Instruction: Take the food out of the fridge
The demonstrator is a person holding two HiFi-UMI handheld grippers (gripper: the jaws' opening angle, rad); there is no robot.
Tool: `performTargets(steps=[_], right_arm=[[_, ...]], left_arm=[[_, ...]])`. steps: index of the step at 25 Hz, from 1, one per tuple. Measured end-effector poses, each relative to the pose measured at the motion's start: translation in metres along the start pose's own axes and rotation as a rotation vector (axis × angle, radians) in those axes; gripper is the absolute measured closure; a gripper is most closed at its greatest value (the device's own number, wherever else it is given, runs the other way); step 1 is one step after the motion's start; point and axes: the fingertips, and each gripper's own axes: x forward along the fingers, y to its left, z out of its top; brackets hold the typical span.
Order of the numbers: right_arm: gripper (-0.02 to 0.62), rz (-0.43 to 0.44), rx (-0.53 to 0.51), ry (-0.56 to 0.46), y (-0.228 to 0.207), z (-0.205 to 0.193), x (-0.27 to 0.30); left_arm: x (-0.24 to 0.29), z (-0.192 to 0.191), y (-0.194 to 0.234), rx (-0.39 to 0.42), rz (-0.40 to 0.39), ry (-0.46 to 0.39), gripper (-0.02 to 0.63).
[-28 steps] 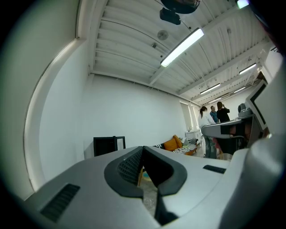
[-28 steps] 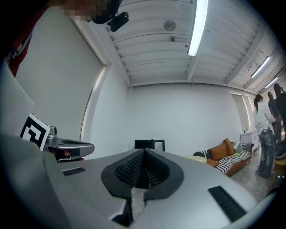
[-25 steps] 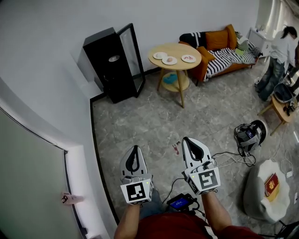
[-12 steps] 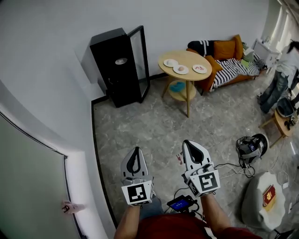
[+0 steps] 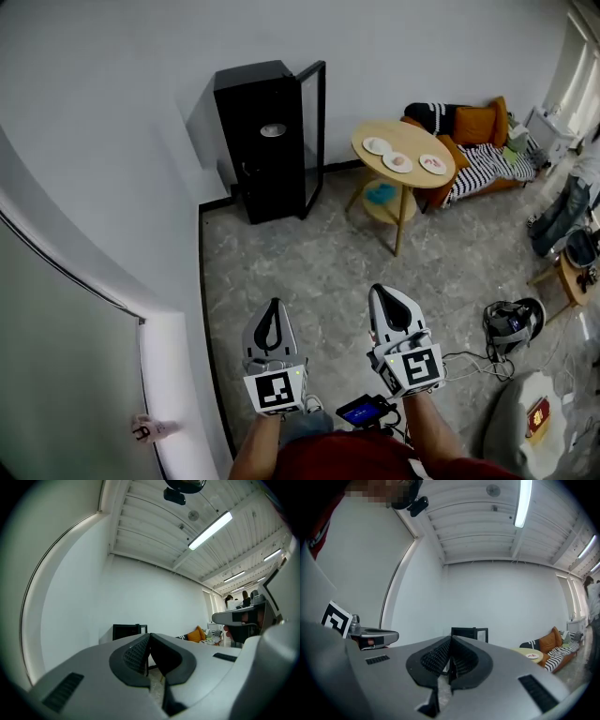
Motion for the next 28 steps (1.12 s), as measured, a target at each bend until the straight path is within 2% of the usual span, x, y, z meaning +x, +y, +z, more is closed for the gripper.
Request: performTargets(steps=[6,12,18,21,25,28], right_arm=[[0.574,0.024,-0.014,0.006,0.029,0.002,0.044],[0.574,0.053,-0.041,-0.012,0.053,0.009,0.066],[0.574,0.059,-0.036,-0.005,0.053,0.011,0.083],[0.574,0.057,-0.021,0.025,0.048,0.004,0.091],[0.574,0.073,-0.031,-0.020,0.037,-0.001,0.110],[0.574,0.077,-0.002,-0.083,0.025,0.005,0.132]], left_arm=[[0.011,-0.002,0.055,0.002,0.033,0.012,0.592],[0.012,-0.006,0.091,-0.005,0.072,0.010,0.592],[0.023,-0.003,0.100,-0.018,0.088,-0.018,0.592],[0.032,-0.008,0.104,0.007,0.087,0.010,0.592],[0.054,-0.005,0.104,0.021,0.092,-0.007,0.594],[0.077,-0.004,0.104,0.022,0.099,-0.012,0.592]])
